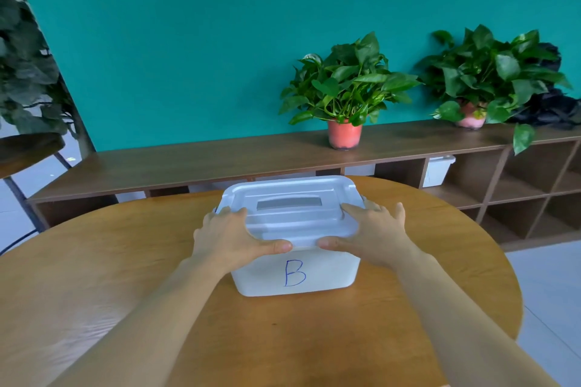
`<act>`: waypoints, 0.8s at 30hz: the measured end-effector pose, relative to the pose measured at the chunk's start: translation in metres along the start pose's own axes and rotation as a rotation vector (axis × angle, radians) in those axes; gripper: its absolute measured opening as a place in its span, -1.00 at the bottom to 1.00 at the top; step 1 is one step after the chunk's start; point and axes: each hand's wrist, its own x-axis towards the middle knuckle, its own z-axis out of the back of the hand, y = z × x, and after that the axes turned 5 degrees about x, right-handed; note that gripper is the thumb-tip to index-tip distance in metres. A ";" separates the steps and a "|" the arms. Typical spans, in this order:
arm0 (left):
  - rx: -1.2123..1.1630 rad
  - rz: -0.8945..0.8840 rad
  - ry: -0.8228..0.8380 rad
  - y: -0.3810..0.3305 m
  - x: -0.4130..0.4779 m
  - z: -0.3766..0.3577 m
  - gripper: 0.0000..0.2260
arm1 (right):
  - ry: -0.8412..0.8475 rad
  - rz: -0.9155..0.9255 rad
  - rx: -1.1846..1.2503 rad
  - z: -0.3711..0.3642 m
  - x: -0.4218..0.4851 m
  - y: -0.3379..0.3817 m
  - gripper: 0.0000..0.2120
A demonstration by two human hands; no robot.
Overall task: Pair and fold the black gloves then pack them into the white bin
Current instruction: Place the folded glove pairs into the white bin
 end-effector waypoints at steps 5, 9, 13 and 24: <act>0.070 0.022 0.081 -0.002 -0.001 0.013 0.12 | 0.042 -0.010 -0.001 0.006 -0.005 0.003 0.04; 0.199 0.038 0.079 -0.009 0.020 0.034 -0.01 | 0.090 -0.045 -0.004 0.019 -0.003 0.008 0.01; 0.233 -0.070 0.099 -0.017 0.042 0.035 0.12 | 0.067 -0.015 0.006 0.020 0.012 0.013 0.07; 0.220 -0.177 0.320 -0.010 0.046 0.001 0.08 | 0.164 0.037 -0.015 -0.002 0.021 0.002 0.13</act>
